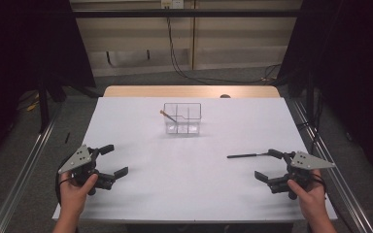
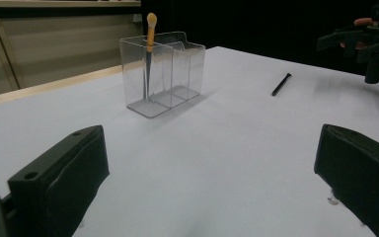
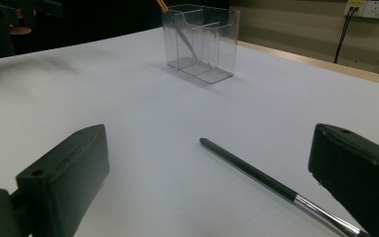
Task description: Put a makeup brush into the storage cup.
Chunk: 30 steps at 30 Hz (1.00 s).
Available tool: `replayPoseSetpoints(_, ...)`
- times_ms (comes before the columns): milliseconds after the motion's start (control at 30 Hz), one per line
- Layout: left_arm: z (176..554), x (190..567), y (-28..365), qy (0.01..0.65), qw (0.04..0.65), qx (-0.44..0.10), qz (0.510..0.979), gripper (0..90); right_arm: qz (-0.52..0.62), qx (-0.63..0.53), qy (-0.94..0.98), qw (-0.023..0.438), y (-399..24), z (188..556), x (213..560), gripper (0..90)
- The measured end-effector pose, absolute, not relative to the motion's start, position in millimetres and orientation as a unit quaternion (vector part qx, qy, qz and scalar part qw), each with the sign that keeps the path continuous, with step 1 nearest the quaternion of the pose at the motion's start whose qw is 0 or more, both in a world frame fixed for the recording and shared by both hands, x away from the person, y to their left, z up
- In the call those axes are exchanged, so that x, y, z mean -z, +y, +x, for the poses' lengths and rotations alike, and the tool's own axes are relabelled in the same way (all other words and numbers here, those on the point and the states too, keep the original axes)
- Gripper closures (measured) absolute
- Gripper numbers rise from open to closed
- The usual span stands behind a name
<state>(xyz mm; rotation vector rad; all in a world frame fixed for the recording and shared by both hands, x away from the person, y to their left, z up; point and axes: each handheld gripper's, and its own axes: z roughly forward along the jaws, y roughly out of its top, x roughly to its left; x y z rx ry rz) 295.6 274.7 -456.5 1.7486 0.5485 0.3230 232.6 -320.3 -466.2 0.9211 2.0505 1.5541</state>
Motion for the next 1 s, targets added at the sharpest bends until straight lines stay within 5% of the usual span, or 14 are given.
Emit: replayPoseSetpoints(1000, 296.1, 456.8, 274.4, 0.23, 0.599, -0.135, 0.755, 0.1, 0.343, -0.52, 0.754, 0.207, -312.7, 275.8, 462.2, 1.5)
